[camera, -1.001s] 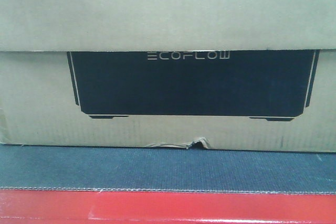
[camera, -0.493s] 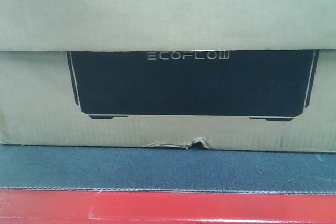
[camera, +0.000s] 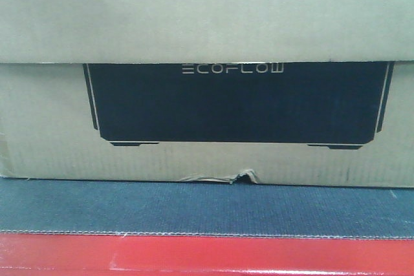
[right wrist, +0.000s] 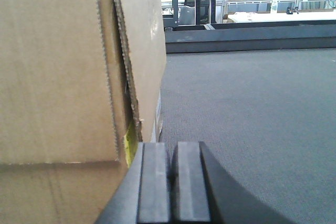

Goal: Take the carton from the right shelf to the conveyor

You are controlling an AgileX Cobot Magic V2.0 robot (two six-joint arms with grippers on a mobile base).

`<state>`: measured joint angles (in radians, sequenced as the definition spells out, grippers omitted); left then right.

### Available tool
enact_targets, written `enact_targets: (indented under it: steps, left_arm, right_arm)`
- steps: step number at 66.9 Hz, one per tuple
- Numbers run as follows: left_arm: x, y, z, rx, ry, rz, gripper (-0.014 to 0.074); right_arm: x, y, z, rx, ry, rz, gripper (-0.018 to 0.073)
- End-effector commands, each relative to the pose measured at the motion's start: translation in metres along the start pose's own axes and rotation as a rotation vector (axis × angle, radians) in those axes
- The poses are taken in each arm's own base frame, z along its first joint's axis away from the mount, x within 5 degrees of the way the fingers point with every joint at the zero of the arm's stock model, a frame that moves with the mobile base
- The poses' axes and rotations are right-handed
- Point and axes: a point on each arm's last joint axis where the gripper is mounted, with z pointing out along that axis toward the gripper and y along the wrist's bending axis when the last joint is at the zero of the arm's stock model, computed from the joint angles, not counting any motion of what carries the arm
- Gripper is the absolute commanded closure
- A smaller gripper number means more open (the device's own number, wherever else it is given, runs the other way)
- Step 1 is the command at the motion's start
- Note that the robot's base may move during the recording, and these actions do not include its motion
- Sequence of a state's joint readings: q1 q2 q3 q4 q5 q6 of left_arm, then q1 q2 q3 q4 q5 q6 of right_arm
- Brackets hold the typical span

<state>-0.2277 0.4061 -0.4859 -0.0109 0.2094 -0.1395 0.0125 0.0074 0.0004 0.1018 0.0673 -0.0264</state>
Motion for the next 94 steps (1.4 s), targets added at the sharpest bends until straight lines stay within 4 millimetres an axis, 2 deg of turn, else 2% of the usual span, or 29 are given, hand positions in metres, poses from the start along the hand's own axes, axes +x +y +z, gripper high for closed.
enact_targets:
  steps: [1, 46, 56, 63, 82, 94]
  left_arm:
    - [-0.002, -0.001, -0.001, 0.008, -0.024, -0.003, 0.0596]
    - [-0.002, -0.001, -0.001, 0.007, -0.016, -0.003, 0.0596]
    - [-0.001, 0.003, -0.003, -0.021, -0.135, 0.047, 0.0596]
    - [0.010, 0.011, -0.011, -0.101, -0.226, 0.162, 0.0596]
    - [0.067, 0.022, -0.034, -0.206, -0.127, 0.158, 0.0596]
    - [0.100, 0.026, -0.036, -0.211, -0.072, 0.156, 0.0596]
  right_arm:
    - [-0.003, 0.000, -0.001, 0.006, -0.032, -0.017, 0.0628]
    - [-0.003, 0.000, -0.001, 0.006, -0.032, -0.017, 0.0628]
    - [-0.003, 0.000, -0.001, 0.006, -0.032, -0.017, 0.0628]
    - [-0.003, 0.000, -0.001, 0.006, -0.032, -0.017, 0.0628]
    - [-0.003, 0.000, -0.001, 0.006, -0.032, -0.017, 0.0628]
    - [-0.003, 0.000, -0.001, 0.006, -0.032, -0.017, 0.0628]
